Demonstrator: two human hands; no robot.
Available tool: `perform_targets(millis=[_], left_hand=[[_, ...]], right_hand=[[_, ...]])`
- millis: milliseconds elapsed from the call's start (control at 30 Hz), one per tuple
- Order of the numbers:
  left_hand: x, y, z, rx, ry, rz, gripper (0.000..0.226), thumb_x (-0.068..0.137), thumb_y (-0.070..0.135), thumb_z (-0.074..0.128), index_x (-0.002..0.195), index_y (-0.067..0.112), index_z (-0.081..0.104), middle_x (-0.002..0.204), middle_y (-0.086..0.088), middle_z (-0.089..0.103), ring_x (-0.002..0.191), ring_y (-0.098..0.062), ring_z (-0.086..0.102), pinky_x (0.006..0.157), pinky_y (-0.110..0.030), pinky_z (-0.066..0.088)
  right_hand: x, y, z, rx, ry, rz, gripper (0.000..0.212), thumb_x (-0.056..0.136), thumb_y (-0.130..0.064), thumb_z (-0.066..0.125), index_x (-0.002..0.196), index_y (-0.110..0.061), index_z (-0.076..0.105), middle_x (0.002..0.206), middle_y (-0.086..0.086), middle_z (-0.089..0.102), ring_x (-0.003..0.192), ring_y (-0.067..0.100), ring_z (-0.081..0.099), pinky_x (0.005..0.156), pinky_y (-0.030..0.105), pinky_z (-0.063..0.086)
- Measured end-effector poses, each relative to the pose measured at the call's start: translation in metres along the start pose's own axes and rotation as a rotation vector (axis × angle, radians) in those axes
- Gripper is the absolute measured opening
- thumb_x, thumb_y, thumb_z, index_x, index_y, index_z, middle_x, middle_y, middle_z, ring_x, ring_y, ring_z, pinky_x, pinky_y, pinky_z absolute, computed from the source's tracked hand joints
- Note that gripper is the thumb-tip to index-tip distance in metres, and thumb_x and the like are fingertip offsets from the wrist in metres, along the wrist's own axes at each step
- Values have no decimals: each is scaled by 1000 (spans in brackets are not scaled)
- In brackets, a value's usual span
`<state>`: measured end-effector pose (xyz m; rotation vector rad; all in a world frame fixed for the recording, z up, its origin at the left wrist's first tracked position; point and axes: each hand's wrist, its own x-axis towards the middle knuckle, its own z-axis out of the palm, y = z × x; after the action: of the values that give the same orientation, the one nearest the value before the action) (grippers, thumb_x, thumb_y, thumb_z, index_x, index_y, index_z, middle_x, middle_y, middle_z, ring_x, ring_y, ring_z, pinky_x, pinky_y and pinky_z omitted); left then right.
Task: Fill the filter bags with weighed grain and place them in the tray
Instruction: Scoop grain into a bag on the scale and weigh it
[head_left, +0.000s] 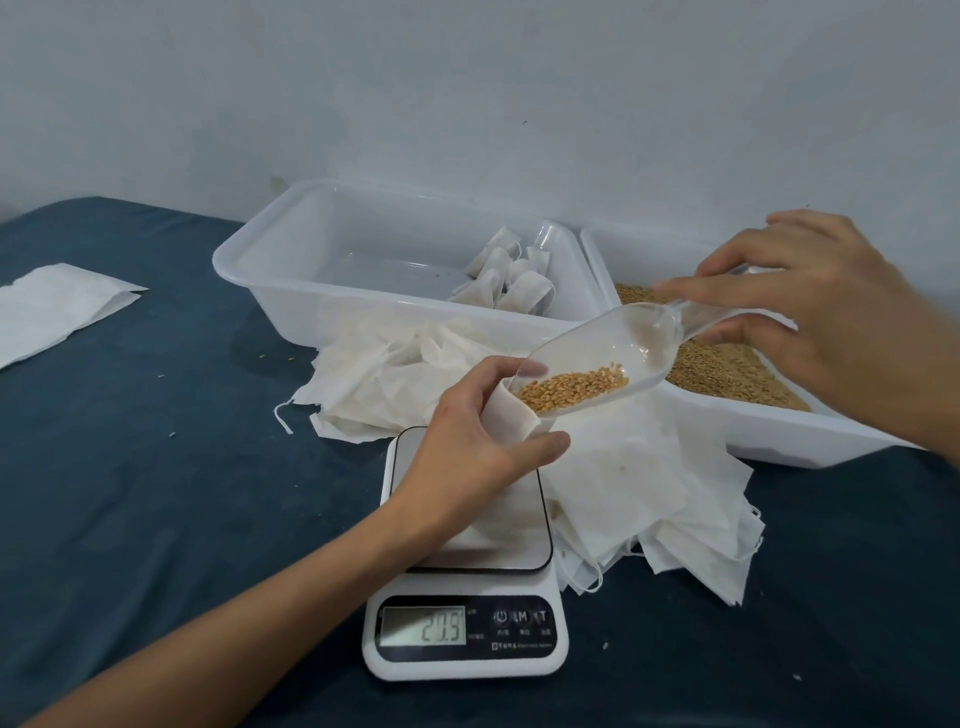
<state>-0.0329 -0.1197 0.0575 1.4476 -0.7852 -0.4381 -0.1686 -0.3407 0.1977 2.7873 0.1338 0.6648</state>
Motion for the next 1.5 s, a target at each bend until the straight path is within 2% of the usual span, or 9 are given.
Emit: perform_targets(millis=[100, 300, 500, 633, 900, 1133, 1267, 1367, 1500], left_hand=[[0, 0, 0, 12, 4, -3, 51, 69, 27, 85, 115, 40, 67, 120, 9, 72, 114, -13, 68, 102, -43, 54], [1, 0, 0, 20, 6, 1, 52, 69, 29, 86, 115, 43, 66, 120, 10, 73, 114, -12, 68, 102, -42, 55], [1, -1, -1, 5, 0, 0, 53, 69, 27, 86, 116, 41, 66, 120, 10, 74, 111, -10, 70, 97, -34, 57], [1, 0, -1, -4, 0, 2, 53, 68, 27, 86, 116, 39, 66, 118, 10, 74, 110, -9, 70, 92, -24, 57], [1, 1, -1, -9, -2, 8, 53, 69, 25, 85, 117, 36, 66, 116, 10, 75, 109, -9, 70, 95, -30, 57], [1, 0, -2, -15, -8, 11, 52, 70, 26, 85, 117, 38, 66, 116, 14, 74, 110, -8, 70, 92, -23, 56], [2, 0, -2, -17, 5, 30, 52, 69, 28, 85, 117, 38, 67, 118, 14, 72, 112, -8, 69, 96, -28, 55], [2, 0, -2, -20, 5, 31, 52, 69, 29, 85, 117, 38, 67, 120, 14, 71, 115, -10, 67, 100, -31, 54], [3, -1, -1, -17, -1, 24, 51, 68, 27, 85, 116, 37, 68, 112, 19, 72, 105, -4, 70, 86, -13, 51]], right_hand=[[1, 1, 0, -3, -30, 9, 39, 87, -21, 65, 125, -22, 72, 103, 1, 67, 97, 33, 62, 111, 48, 30], [2, 0, 1, -4, -36, 10, 40, 85, -21, 64, 124, -21, 73, 103, 3, 67, 97, 34, 62, 111, 49, 31], [1, 1, 2, 3, -39, 13, 39, 86, -23, 64, 124, -21, 72, 103, 2, 66, 94, 35, 62, 112, 45, 28], [1, 2, 3, 1, -46, 9, 40, 86, -23, 64, 125, -23, 71, 104, 0, 66, 96, 33, 61, 112, 44, 28], [2, 1, 2, -10, -30, -3, 39, 86, -23, 64, 124, -22, 72, 103, 0, 66, 94, 32, 62, 112, 42, 28], [0, 1, 4, 17, -36, 12, 40, 87, -22, 63, 126, -23, 71, 105, -1, 65, 95, 29, 60, 112, 39, 25], [-2, 0, 8, 132, -57, 71, 38, 91, -13, 73, 127, -24, 71, 103, -8, 61, 93, 15, 50, 106, 33, 27], [-5, -3, 13, 262, -95, 162, 46, 86, -6, 77, 124, -29, 71, 102, -11, 63, 94, 11, 54, 97, 26, 33], [-15, -6, 27, 580, -132, 329, 40, 86, -2, 76, 119, -24, 74, 105, -13, 67, 103, 3, 62, 85, 8, 43]])
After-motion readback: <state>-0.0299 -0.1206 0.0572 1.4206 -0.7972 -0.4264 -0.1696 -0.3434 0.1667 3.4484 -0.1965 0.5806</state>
